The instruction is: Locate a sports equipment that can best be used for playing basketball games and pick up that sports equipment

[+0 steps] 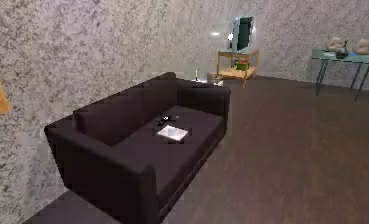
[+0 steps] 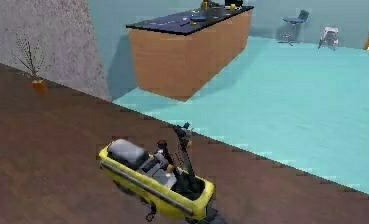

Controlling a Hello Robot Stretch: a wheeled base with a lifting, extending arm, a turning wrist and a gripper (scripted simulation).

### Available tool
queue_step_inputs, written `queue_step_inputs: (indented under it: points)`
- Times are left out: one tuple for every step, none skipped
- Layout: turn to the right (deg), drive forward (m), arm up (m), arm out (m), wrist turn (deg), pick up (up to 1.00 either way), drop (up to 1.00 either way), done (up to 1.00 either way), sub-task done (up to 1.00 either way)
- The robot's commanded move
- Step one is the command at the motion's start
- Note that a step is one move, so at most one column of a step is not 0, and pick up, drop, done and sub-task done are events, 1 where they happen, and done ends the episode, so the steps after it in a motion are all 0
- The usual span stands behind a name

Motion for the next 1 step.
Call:
queue_step_inputs:
  points:
    - [45.0,0.00,0.00,0.00,0.0,0.00,0.00,0.00,0.00]
